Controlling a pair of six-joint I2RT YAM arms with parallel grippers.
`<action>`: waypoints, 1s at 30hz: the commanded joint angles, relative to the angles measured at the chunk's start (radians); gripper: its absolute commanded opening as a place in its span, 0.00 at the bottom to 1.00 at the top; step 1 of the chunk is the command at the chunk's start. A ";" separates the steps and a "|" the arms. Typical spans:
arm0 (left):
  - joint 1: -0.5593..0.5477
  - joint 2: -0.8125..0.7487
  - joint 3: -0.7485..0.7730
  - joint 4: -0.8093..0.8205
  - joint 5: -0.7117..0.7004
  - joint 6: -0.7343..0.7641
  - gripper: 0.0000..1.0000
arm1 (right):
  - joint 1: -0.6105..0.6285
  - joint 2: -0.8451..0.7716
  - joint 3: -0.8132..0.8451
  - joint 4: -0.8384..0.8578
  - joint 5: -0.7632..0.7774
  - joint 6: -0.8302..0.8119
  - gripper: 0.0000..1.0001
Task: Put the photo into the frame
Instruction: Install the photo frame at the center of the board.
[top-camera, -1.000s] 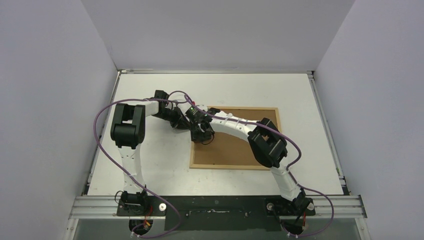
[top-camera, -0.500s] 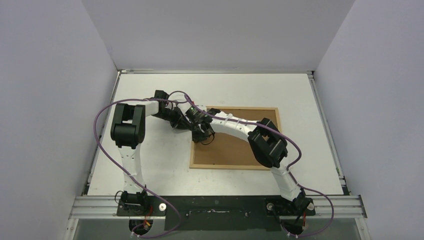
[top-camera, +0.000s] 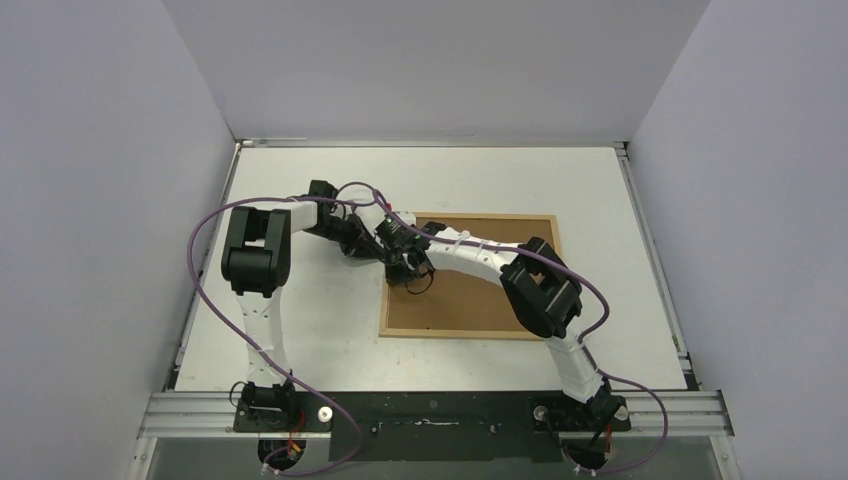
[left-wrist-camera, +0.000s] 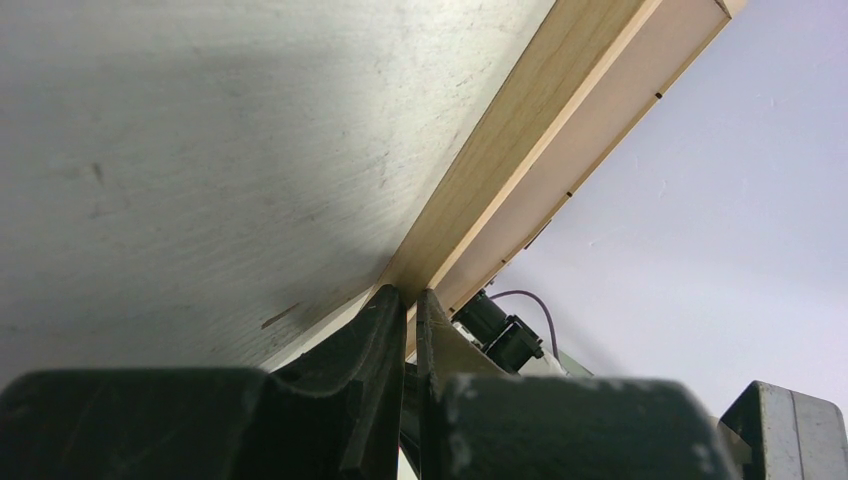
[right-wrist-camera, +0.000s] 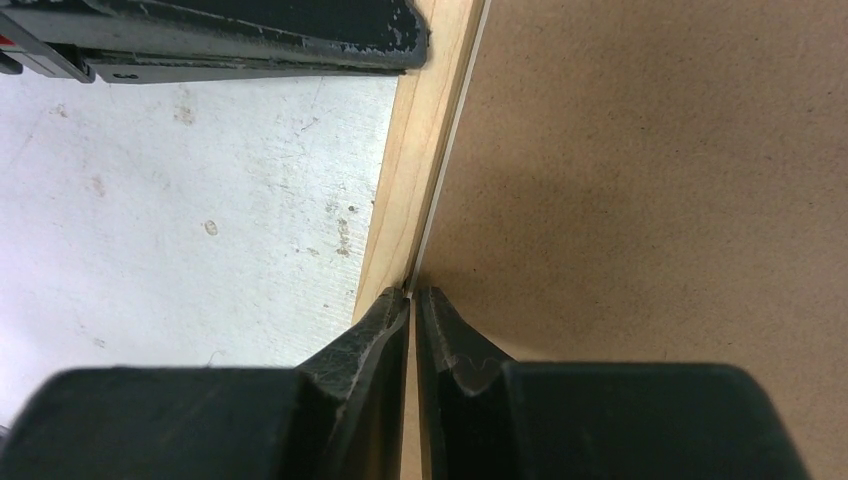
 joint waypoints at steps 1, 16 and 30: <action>-0.004 0.103 -0.045 -0.101 -0.295 0.053 0.05 | -0.015 0.123 -0.131 -0.158 0.118 -0.033 0.09; -0.003 0.119 -0.038 -0.124 -0.321 0.049 0.04 | -0.036 0.080 -0.203 -0.108 0.116 -0.033 0.06; -0.001 0.128 -0.036 -0.128 -0.326 0.048 0.03 | -0.047 0.026 -0.239 -0.103 0.142 -0.064 0.07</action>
